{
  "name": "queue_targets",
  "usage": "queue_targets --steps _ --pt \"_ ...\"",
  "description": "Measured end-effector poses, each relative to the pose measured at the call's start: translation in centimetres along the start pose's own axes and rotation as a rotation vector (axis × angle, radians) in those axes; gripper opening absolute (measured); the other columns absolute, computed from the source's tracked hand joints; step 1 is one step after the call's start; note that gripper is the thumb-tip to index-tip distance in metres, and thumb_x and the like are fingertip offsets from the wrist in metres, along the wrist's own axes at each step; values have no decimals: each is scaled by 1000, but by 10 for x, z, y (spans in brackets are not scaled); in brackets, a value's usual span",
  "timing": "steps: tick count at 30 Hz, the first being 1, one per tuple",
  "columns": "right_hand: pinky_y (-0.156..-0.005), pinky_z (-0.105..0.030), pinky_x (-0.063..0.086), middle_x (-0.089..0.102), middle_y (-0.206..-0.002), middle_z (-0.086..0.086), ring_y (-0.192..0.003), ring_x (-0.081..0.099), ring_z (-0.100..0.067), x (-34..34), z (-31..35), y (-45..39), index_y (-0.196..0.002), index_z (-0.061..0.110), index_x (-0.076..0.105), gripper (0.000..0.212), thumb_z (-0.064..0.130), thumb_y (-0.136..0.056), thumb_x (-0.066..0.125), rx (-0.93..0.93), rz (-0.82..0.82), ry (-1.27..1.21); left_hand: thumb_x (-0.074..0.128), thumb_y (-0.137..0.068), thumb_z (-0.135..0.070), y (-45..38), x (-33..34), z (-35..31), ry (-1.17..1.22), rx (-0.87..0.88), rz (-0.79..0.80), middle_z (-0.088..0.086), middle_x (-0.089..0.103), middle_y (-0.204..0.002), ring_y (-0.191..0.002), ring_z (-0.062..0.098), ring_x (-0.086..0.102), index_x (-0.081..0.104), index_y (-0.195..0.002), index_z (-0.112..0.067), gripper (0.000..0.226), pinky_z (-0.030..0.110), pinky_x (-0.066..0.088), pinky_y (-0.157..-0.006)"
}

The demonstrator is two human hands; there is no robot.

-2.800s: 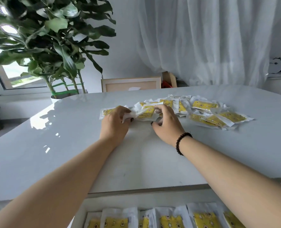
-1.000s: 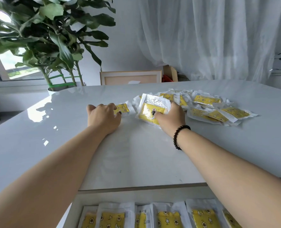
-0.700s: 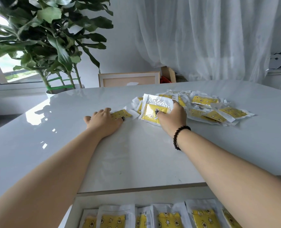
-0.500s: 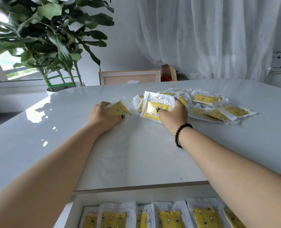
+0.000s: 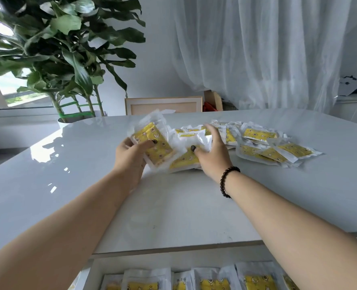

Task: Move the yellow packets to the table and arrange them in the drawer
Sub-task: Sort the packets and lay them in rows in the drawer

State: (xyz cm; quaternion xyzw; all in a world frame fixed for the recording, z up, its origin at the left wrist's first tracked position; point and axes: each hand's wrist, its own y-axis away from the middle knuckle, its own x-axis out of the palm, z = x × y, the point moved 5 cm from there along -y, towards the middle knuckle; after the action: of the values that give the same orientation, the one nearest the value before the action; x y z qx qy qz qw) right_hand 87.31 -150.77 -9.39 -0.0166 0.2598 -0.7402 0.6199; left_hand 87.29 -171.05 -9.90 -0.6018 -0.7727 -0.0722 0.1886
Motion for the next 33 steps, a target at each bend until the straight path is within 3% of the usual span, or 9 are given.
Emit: queue_targets --steps 4,8,12,14,17,20,25,28,33 --pt "-52 -21 41 60 -88 3 -64 48 -11 10 -7 -5 -93 17 64 16 14 -95 49 66 87 62 61 -80 14 8 6 5 -18 -18 40 10 72 -87 -81 24 71 65 -91 -5 22 36 59 -74" --pt "-55 -27 30 36 -60 1 -58 34 -16 11 -4 -2 -77 1 53 33 27 -96 51 98 163 -62 70 -78 6 8 8 9 -184 -12 22 12 74 -90 -84 27 72 68 -84 -8 15 40 58 -79" --pt "-70 -13 46 62 -78 9 -75 56 -4 12 2 2 -88 14 67 4 16 -88 64 44 212 -20 76 -77 -5 11 10 9 -294 31 28 10 75 -89 -83 24 73 70 -86 -11 12 36 59 -76" --pt "-77 -22 51 65 -82 4 -81 61 -12 14 0 2 -89 12 69 5 15 -87 65 47 202 -19 76 -78 -9 8 6 8 -306 27 -6 10 74 -89 -83 26 72 70 -89 -10 12 39 58 -78" --pt "-72 -25 50 64 -90 3 -83 59 -13 15 -2 1 -85 18 68 4 19 -88 64 44 152 55 74 -80 -12 -1 -7 5 -236 -18 -117 13 73 -91 -81 28 71 67 -91 -8 14 41 58 -80" --pt "-74 -20 45 53 -103 2 -84 57 -13 7 1 -4 -89 16 65 6 14 -87 60 -130 -58 265 73 -82 -11 -6 -21 2 -36 -32 -241 10 67 -90 -68 15 67 61 -92 -10 16 26 57 -60" --pt "-81 -32 45 56 -118 -6 -107 56 -26 5 -22 -30 -123 8 47 56 47 -86 62 161 -84 430 75 -79 -4 -7 -25 0 138 -23 -274 10 66 -102 -74 13 69 51 -120 -7 47 23 57 -61" --pt "-63 -28 44 64 -96 -6 -89 60 -27 11 -31 -40 -106 9 53 55 56 -78 64 324 -46 523 72 -78 3 -8 -23 2 68 -10 -240 7 68 -100 -73 12 71 54 -114 -12 43 27 58 -69" --pt "-53 -22 41 64 -75 -4 -74 61 -25 16 -38 -44 -75 12 62 16 27 -76 68 335 19 539 68 -80 5 -8 -17 5 -63 8 -184 9 70 -96 -81 19 71 58 -98 -13 27 29 59 -69"
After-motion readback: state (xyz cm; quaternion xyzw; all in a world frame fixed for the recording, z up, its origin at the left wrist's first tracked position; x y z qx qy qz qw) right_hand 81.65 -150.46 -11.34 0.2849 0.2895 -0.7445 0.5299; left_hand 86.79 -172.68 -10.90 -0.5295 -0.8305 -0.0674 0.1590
